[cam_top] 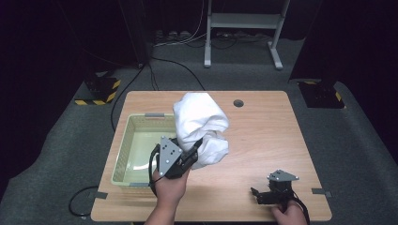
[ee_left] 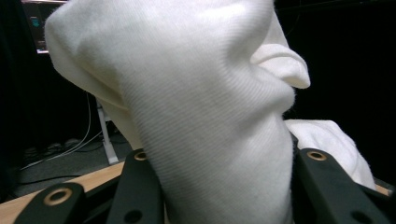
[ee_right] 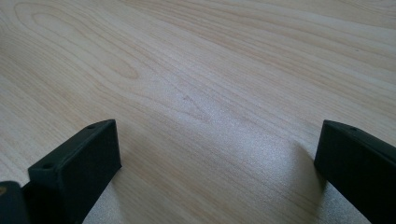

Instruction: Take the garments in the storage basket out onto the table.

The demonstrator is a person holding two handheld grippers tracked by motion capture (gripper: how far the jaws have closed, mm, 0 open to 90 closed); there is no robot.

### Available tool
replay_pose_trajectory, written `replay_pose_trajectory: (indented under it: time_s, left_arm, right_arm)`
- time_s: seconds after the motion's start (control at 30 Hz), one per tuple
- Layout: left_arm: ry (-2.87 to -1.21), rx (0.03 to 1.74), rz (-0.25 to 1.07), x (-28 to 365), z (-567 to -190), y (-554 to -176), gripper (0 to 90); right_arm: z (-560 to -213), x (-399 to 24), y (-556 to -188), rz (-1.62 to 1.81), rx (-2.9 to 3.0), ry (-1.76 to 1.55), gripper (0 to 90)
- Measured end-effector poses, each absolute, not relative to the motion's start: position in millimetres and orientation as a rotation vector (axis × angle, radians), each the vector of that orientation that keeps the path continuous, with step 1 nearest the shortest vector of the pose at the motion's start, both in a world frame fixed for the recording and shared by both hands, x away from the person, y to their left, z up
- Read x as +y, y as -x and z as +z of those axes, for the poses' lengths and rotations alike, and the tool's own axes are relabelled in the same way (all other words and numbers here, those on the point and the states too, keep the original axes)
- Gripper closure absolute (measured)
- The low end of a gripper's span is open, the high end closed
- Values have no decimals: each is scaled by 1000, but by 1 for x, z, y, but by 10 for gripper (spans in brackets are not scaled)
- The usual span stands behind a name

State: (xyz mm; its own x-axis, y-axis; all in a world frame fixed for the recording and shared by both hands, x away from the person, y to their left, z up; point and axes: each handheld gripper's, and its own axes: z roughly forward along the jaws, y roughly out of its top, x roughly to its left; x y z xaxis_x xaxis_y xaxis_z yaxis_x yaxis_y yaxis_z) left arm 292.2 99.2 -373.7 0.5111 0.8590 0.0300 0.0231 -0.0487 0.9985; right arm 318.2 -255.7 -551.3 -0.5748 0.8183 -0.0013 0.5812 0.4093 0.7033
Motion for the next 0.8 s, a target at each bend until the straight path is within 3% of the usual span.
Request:
replay_pose_trajectory:
  time_s: [0.8]
  left_arm:
    - [-1496, 759, 768, 65, -370, -301, 596]
  right_arm:
    - [-551, -256, -318, 954, 2325, -1208, 1]
